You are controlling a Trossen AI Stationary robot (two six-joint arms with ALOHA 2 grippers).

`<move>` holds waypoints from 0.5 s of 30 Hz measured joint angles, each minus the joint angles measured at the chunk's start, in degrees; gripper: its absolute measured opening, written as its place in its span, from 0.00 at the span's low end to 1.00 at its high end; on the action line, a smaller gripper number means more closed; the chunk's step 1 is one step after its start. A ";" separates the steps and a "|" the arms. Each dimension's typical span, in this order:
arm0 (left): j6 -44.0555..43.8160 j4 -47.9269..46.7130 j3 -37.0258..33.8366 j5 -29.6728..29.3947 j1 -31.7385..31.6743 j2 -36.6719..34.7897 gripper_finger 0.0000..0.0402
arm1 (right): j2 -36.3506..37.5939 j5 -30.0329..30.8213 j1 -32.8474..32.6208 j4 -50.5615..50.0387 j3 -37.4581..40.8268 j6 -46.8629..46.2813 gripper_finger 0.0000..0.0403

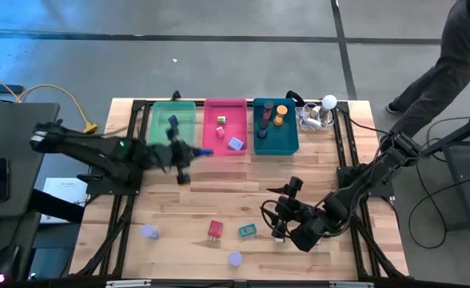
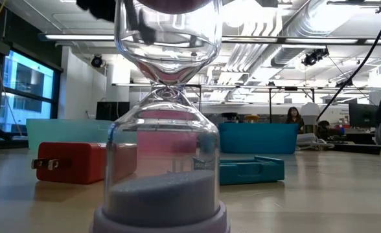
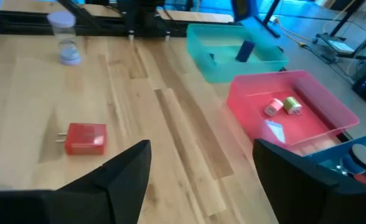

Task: Pick & Place Office items
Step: Put the dark blue digital timer into the green bin

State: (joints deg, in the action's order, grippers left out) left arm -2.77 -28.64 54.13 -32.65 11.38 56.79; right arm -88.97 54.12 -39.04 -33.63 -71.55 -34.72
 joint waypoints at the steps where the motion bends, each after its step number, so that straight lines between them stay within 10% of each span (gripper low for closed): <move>1: -0.85 -1.78 0.00 0.06 -2.18 -1.43 0.15 | 0.00 0.01 0.25 -0.04 0.00 -0.08 0.67; 15: -4.63 -13.95 -0.09 18.73 -31.78 -4.81 0.15 | -0.04 -0.28 4.72 0.33 4.93 -5.34 0.67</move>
State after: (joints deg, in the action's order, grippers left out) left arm -7.40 -42.59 54.04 -13.91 -20.40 51.98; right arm -89.01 53.85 -34.31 -33.30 -66.62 -40.06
